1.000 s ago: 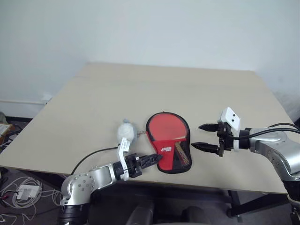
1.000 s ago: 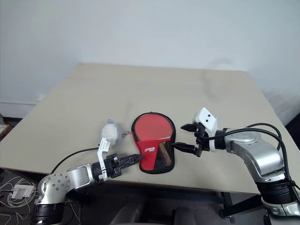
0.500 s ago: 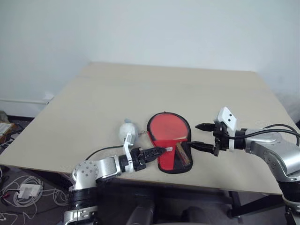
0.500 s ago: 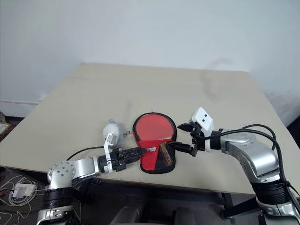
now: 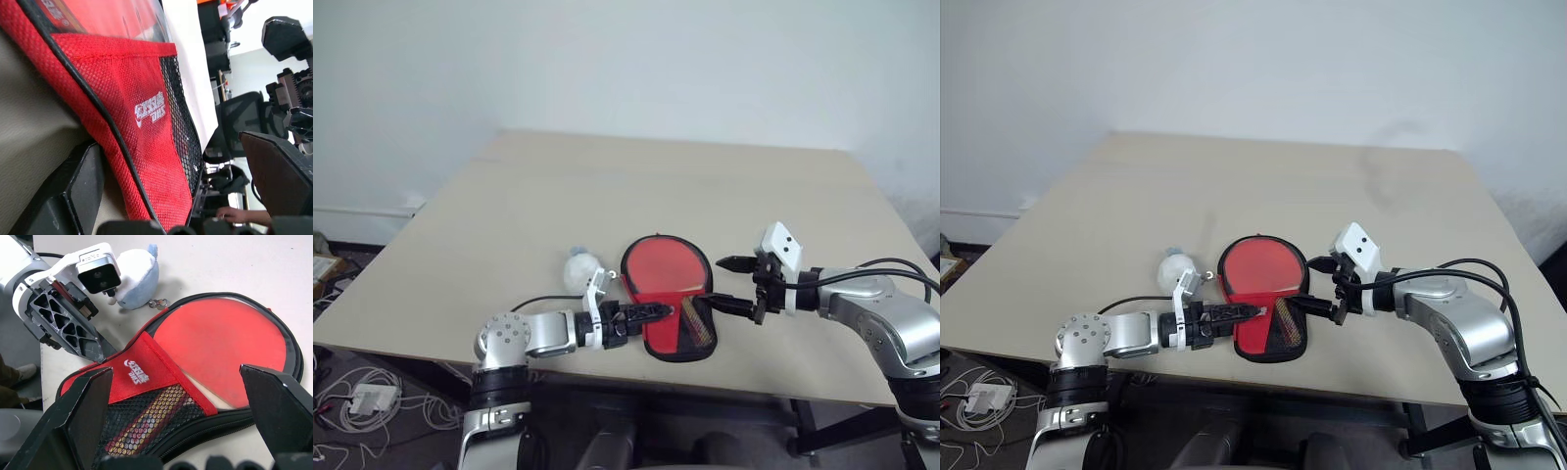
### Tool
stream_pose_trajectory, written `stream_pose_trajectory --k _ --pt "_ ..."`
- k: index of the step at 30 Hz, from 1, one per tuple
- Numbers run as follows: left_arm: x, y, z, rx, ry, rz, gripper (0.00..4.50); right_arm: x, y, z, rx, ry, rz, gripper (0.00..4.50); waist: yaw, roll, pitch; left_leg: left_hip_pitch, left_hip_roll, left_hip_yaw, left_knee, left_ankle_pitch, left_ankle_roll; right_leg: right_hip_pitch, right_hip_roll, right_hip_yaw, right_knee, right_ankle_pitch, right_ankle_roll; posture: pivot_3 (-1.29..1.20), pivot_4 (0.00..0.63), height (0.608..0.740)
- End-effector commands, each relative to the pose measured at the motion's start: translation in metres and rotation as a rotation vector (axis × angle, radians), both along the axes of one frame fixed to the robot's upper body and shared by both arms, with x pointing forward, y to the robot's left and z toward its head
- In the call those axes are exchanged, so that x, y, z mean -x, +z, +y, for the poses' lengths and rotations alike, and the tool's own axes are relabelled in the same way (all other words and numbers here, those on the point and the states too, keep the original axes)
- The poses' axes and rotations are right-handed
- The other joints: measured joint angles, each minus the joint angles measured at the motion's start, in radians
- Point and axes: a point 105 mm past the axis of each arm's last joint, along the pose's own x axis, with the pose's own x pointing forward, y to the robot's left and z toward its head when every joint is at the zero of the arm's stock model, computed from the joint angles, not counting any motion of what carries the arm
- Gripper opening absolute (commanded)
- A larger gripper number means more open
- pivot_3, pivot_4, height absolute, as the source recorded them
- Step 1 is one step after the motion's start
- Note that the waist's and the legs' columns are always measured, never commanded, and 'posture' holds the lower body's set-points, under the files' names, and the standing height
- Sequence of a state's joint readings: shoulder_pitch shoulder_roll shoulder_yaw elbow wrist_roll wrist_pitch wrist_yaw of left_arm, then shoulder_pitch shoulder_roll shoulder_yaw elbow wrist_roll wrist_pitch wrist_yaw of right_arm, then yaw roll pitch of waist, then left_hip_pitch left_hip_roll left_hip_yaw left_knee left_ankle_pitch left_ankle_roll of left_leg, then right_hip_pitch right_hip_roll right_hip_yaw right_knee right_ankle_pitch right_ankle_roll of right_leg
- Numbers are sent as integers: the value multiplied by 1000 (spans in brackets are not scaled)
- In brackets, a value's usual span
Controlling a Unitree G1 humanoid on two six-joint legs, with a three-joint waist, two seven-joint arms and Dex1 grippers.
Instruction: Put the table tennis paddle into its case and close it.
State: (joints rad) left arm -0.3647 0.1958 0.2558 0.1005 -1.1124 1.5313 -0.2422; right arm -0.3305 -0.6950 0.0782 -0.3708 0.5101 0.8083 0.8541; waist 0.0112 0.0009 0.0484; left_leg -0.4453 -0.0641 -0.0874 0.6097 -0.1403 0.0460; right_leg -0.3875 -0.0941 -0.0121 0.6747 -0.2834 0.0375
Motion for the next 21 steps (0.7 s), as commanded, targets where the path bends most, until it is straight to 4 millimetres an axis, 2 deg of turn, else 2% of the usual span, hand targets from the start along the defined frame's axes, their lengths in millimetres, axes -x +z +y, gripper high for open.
stream_pose_trajectory --k 1,3,9,13,14,21 --pt "5 -8 -1 -26 -35 50 4102 -3 13 -1 -10 4 -58 4500 0 0 0 0 0 0 0 0 0 0 0 0 0 0 0 0 0 707" --pt "5 -10 -1 -38 -36 57 3602 -3 13 -1 -10 3 -59 4500 0 0 0 0 0 0 0 0 0 0 0 0 0 0 0 0 0 707" --pt "8 -11 -1 -29 -64 84 1447 -4 14 0 -11 3 -62 4500 -1 -1 0 0 0 0 0 0 0 0 0 0 0 0 0 0 0 707" --pt "6 -13 -3 -20 -59 99 206 -4 15 1 -11 6 -65 4500 0 1 -1 0 0 0 0 0 0 0 -1 0 0 0 0 0 0 707" --pt "7 -13 -4 -21 -60 99 19 -4 16 1 -11 6 -66 4500 0 2 -2 0 0 0 0 0 0 0 -1 0 0 0 0 0 0 707" --pt "14 -11 -6 -18 -119 87 19 -5 17 2 -12 7 -70 4500 -1 2 -2 0 -1 0 0 0 0 0 -2 0 0 0 0 0 0 707"
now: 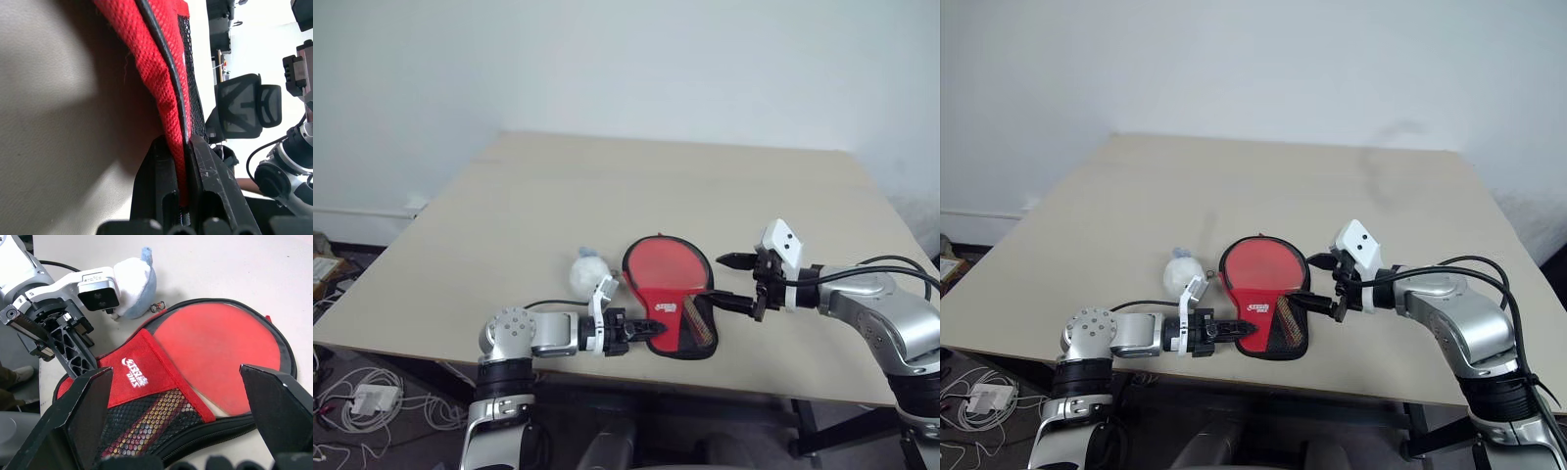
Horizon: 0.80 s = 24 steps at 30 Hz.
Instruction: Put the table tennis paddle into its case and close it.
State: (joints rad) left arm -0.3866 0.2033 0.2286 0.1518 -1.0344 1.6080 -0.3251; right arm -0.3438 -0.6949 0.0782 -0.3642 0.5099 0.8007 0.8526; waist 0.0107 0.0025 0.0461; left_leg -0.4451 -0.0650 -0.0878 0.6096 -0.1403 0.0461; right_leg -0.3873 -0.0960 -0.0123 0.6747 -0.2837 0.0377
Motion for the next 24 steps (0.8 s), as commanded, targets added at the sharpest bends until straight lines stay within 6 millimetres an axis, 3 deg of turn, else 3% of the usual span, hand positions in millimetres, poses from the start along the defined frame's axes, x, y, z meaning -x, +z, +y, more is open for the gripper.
stream_pose_trajectory --k 1,11,24 --pt "6 2 -4 15 -50 4 19 -3 14 2 -10 7 -56 4500 0 0 0 0 0 0 0 0 0 0 0 0 0 0 0 0 0 707" --pt "34 21 -13 115 -236 -1 19 -3 13 5 -14 12 -55 4500 0 -1 1 -2 0 0 0 0 0 -2 -1 1 0 0 0 0 0 707" --pt "78 27 -11 148 -399 53 19 9 9 11 -13 39 -12 4500 0 -1 1 -2 -3 -1 -1 0 1 -2 -5 3 0 -2 1 0 0 707"
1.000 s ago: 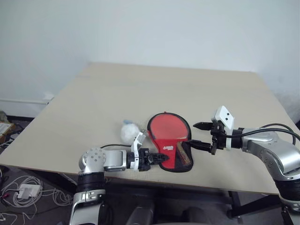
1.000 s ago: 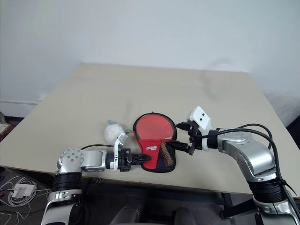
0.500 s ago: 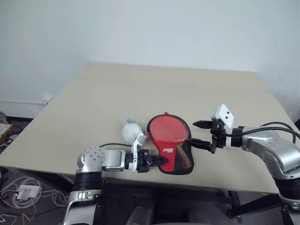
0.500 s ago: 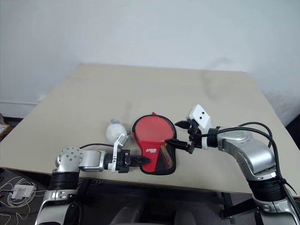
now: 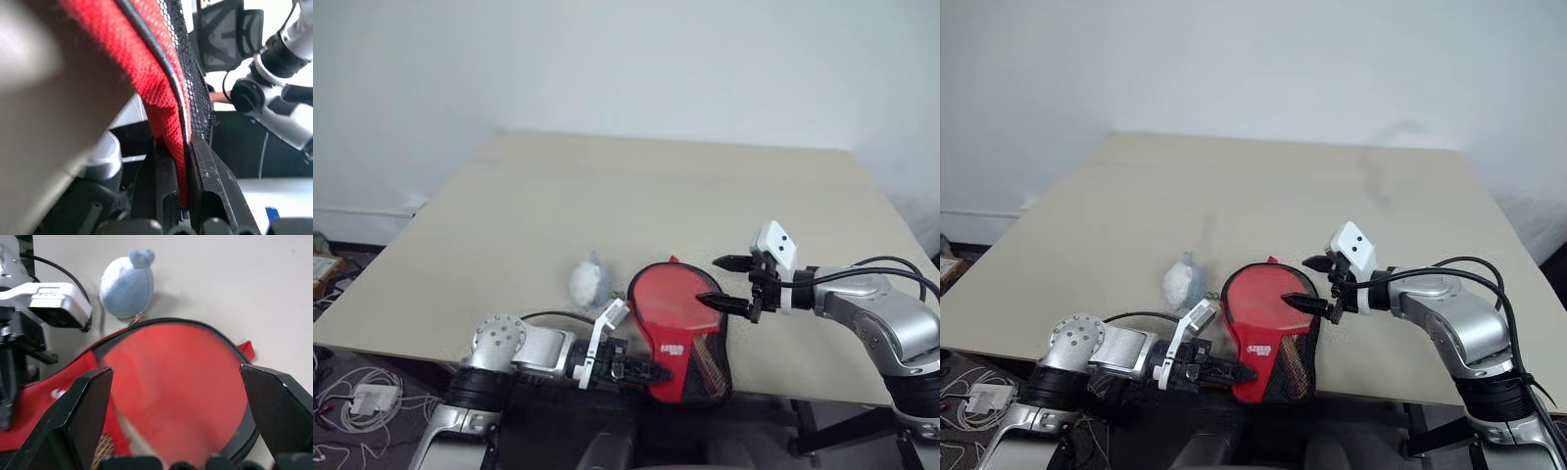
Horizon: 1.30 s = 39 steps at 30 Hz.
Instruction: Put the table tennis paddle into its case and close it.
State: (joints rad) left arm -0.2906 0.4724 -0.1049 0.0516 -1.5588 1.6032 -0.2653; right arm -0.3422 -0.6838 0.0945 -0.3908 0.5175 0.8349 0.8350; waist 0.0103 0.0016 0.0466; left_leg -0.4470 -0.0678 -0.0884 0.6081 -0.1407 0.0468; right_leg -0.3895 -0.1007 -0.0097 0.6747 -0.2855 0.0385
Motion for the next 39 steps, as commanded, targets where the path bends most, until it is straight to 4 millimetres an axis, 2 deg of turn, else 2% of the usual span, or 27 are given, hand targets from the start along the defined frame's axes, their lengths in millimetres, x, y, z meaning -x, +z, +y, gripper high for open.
stream_pose_trajectory --k 1,12,16,23,26,36,37,39 --pt "15 14 -8 67 -79 -10 19 6 12 5 -15 32 -29 4500 0 0 0 0 0 0 0 0 0 0 0 1 0 0 0 0 0 707" --pt "20 11 -18 44 -49 13 19 10 13 8 -17 39 -12 4500 0 0 0 0 -2 -1 0 0 0 0 -1 3 0 0 0 0 0 707" --pt "17 1 -14 -60 -48 -63 19 9 14 9 -18 37 -19 4500 0 0 0 0 -2 -1 0 0 0 0 -1 3 0 -1 0 0 0 707" --pt "11 2 -10 -64 -30 -91 19 7 15 12 -29 32 -28 4500 0 0 0 0 -2 -1 -1 0 0 0 -1 3 0 -1 0 0 0 707" --pt "4 6 -3 -65 -4 -104 765 7 14 14 -35 29 -27 4500 0 0 0 0 -2 -1 -1 0 0 -1 -1 3 0 -1 0 0 0 707" --pt "-7 21 23 -101 84 -206 4213 3 9 17 -41 34 -19 4500 -1 0 0 0 -2 -1 -3 0 0 -2 -1 4 0 -1 0 0 0 707" --pt "-7 23 27 -118 86 -237 4478 2 8 17 -40 34 -19 4500 -1 0 0 0 -2 -1 -3 0 0 -2 -1 4 -1 -1 0 0 0 707" --pt "-6 31 34 -139 92 -315 4478 0 6 18 -39 34 -17 4500 -1 0 1 0 -2 -1 -4 0 0 -3 -1 4 -1 -1 0 0 0 707"
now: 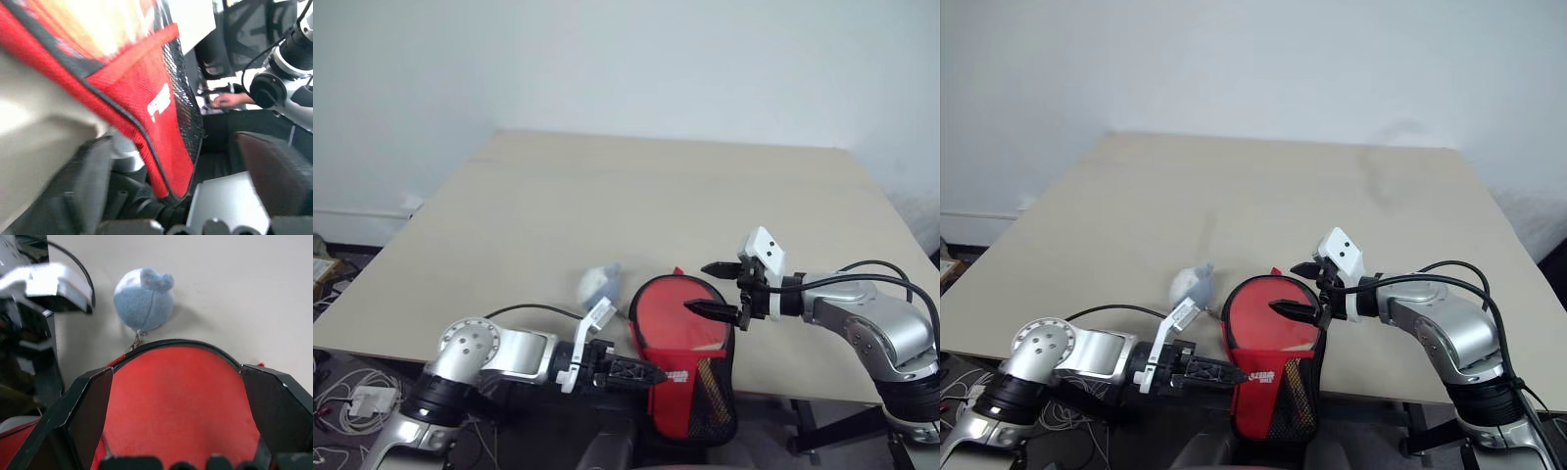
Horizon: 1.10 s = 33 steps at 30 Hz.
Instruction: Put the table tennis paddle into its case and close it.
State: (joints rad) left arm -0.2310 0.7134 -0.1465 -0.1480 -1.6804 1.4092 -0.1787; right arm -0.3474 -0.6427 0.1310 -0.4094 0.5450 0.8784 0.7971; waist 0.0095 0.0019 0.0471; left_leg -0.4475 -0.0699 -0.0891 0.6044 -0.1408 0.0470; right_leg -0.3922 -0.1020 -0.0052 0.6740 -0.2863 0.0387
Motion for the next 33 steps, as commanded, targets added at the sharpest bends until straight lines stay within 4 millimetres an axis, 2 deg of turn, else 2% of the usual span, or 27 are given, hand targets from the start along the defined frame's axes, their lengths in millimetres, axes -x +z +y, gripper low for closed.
stream_pose_trajectory --k 1,5,8,10,12,15,19,26,33 --pt "-3 23 9 -1 2 -156 4478 -6 11 3 -13 12 -61 4500 0 0 0 0 0 0 0 0 0 0 0 0 0 0 0 0 0 707" --pt "-7 62 19 60 16 -383 4478 -8 9 9 -26 30 -44 4500 0 0 0 0 0 1 -2 0 0 0 0 1 -1 0 0 0 0 707" --pt "-17 81 29 62 53 -556 4500 -12 7 13 -32 29 -33 3889 0 1 1 1 0 2 -4 0 0 -1 0 2 -1 0 0 0 0 707" --pt "-32 87 42 10 108 -714 4500 -15 5 18 -29 32 -33 3295 1 1 1 1 0 3 -6 0 0 -1 0 2 -1 0 0 0 0 707" --pt "-44 86 53 -40 154 -804 4500 -17 4 21 -29 34 -34 2516 1 1 1 1 0 4 -7 0 0 -2 0 3 -2 0 -1 0 0 707" --pt "-64 75 63 -125 244 -896 4500 -20 2 28 -36 35 -35 1483 2 1 1 1 0 5 -8 0 0 -3 0 5 -2 0 -1 0 0 707" --pt "-66 59 66 -168 247 -944 4500 -24 -3 37 -48 26 -28 60 1 1 1 1 -1 5 -8 0 0 -3 0 2 -2 0 0 0 0 707" --pt "-64 40 65 -192 253 -964 4500 -27 -16 44 -23 -1 -12 22 1 1 1 1 -1 5 -9 0 0 -4 1 1 -2 1 0 0 0 707" --pt "-87 39 81 -198 440 -970 4500 -24 -26 52 -8 13 8 22 1 0 1 2 -1 4 -8 0 0 -4 2 0 0 1 1 0 0 707"
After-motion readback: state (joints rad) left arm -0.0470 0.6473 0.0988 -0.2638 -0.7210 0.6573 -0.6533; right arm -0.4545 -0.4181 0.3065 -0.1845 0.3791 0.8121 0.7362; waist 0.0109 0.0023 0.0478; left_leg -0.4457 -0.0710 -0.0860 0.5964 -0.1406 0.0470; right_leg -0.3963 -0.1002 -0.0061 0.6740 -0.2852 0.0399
